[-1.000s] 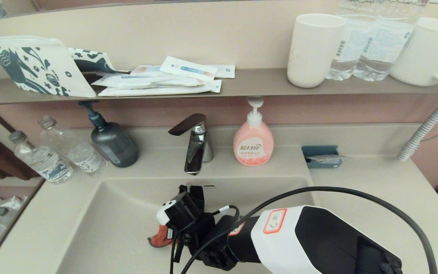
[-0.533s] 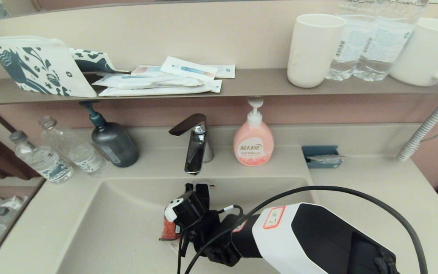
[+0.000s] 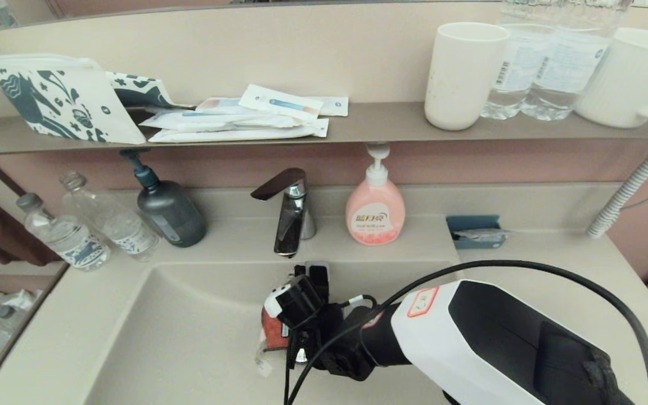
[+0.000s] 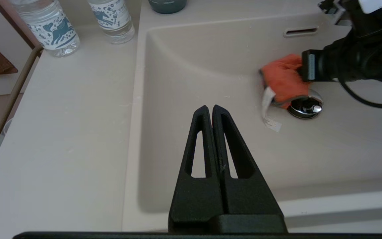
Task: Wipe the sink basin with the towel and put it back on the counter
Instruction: Wipe the sink
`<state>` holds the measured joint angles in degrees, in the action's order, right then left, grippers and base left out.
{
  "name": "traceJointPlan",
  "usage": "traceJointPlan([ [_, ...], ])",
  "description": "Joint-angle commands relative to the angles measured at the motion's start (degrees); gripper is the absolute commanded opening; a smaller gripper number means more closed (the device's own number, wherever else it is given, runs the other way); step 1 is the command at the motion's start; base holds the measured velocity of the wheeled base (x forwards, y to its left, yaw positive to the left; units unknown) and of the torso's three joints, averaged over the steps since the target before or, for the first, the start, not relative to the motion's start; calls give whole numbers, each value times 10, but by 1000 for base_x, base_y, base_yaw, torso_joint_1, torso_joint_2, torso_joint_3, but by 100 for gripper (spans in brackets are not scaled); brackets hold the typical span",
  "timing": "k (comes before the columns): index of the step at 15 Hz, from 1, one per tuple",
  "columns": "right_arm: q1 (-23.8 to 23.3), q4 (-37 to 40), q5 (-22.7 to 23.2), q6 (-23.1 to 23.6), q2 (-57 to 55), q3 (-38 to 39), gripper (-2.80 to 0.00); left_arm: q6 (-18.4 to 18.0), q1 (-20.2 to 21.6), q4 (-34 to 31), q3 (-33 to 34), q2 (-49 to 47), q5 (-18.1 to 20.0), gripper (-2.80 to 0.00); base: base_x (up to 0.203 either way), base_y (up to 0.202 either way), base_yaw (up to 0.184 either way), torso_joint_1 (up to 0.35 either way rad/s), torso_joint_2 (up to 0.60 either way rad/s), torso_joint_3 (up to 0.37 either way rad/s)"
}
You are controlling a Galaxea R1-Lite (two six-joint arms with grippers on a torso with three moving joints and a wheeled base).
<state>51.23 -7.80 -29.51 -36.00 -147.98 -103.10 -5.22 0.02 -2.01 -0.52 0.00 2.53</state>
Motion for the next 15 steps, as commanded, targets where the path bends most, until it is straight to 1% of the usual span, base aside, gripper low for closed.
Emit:
traceJointPlan([
  [1,-7,-1,-5,-2,26,27,-280,0,0,0,0,-1,0,-280,0,0,0,0,0,0],
  [4,-17,-4,-13,-2,60,76,-280,0,0,0,0,-1,0,-280,0,0,0,0,0,0],
  [11,-22,-5,-37,-5,140,190,-280,0,0,0,0,-1,0,-280,0,0,0,0,0,0],
  [15,-18,-3,-38,-8,185,255,-280,0,0,0,0,-1,0,-280,0,0,0,0,0,0],
])
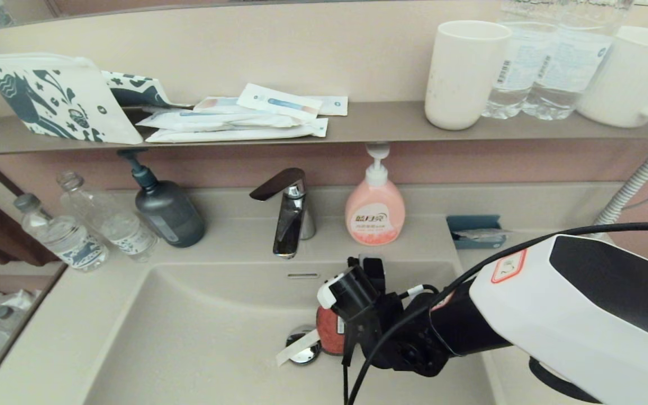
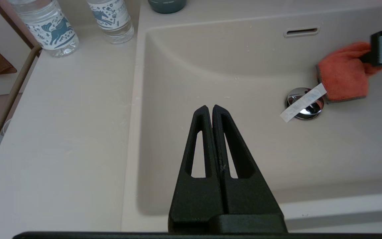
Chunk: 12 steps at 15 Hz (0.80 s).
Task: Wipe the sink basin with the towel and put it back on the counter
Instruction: Wipe the sink
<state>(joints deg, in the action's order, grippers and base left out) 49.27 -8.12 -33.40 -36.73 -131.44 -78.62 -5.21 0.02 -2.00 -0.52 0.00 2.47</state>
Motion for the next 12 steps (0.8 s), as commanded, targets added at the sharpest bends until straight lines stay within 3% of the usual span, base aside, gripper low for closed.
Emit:
traceJointPlan([
  [1,7,2,1,-8,24,29,-280,-1,0,0,0,-1,1,-280,0,0,0,0,0,0],
  [5,49,4,0,-44,35,93,-280,0,0,0,0,-1,0,-280,0,0,0,0,0,0],
  [12,106,44,5,-48,88,149,-280,0,0,0,0,-1,0,-280,0,0,0,0,0,0],
])
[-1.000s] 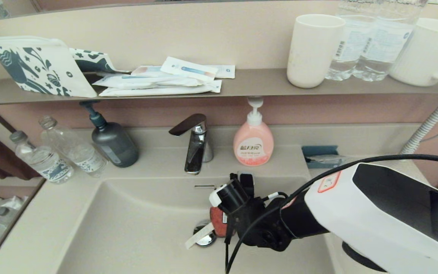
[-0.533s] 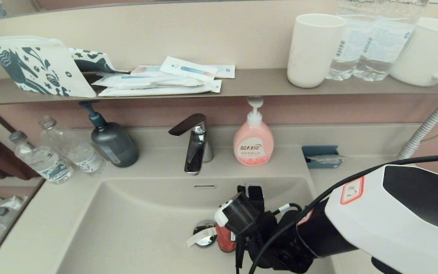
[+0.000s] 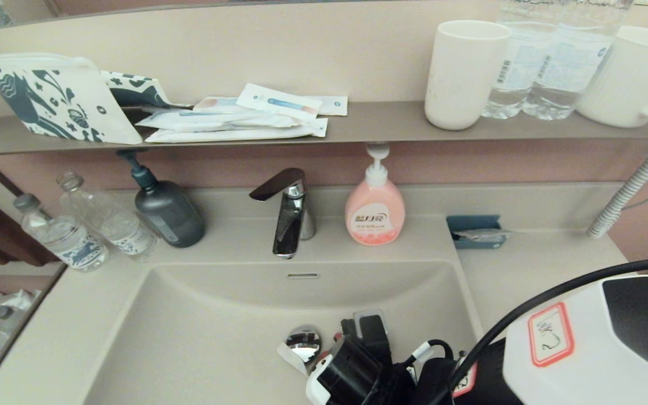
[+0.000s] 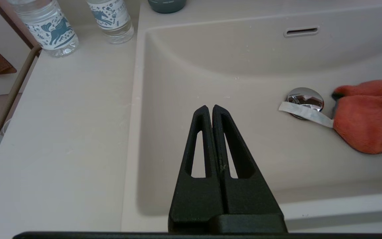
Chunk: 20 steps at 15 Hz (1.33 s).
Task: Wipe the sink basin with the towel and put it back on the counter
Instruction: Wipe the sink
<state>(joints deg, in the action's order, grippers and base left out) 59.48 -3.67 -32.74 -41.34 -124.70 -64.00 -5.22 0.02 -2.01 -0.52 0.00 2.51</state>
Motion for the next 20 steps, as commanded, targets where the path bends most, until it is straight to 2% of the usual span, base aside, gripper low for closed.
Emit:
traceJointPlan([
  [1,4,13,-2,-2,38,3,-280,0,1,0,0,-1,0,-280,0,0,0,0,0,0],
  [9,-8,112,-5,-1,153,59,-280,0,0,0,0,-1,0,-280,0,0,0,0,0,0],
  [17,24,194,23,3,255,90,-280,-1,0,0,0,-1,0,-280,0,0,0,0,0,0],
  [20,24,256,28,3,259,100,-280,0,0,0,0,-1,0,-280,0,0,0,0,0,0],
])
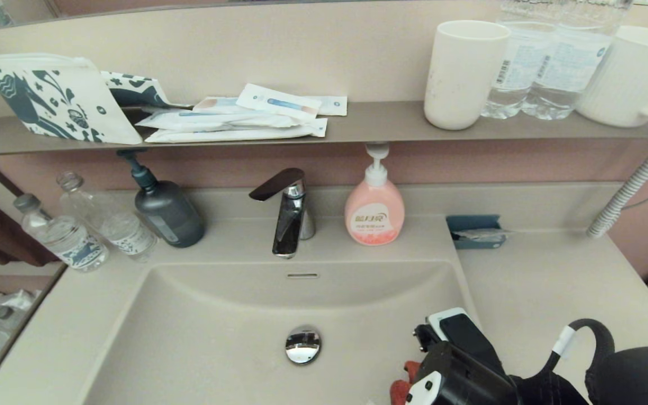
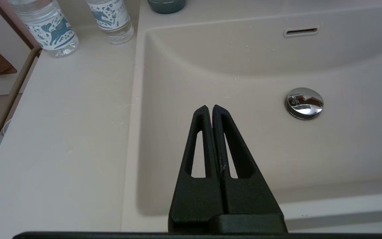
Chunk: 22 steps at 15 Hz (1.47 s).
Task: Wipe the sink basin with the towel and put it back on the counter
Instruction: Wipe the sink
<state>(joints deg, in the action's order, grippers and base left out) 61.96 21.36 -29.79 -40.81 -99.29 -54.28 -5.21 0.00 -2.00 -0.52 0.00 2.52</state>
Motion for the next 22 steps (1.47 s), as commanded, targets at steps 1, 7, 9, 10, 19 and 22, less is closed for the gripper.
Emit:
traceJointPlan([
  [1,-8,13,-2,-2,2,6,-280,-1,0,0,0,-1,0,-280,0,0,0,0,0,0],
  [7,-92,6,-11,21,-6,0,-280,0,1,0,0,-1,0,-280,0,0,0,0,0,0],
  [9,-117,-6,-11,36,-16,-3,-280,-1,0,0,0,-1,0,-280,0,0,0,0,0,0],
  [10,-130,-16,-11,48,-21,-4,-280,0,1,0,0,-1,0,-280,0,0,0,0,0,0],
  [19,-234,-28,-11,95,-48,-67,-280,-1,1,0,0,-1,0,-280,0,0,0,0,0,0],
  [22,-242,-44,-11,95,-84,-104,-280,0,0,0,0,-1,0,-280,0,0,0,0,0,0],
])
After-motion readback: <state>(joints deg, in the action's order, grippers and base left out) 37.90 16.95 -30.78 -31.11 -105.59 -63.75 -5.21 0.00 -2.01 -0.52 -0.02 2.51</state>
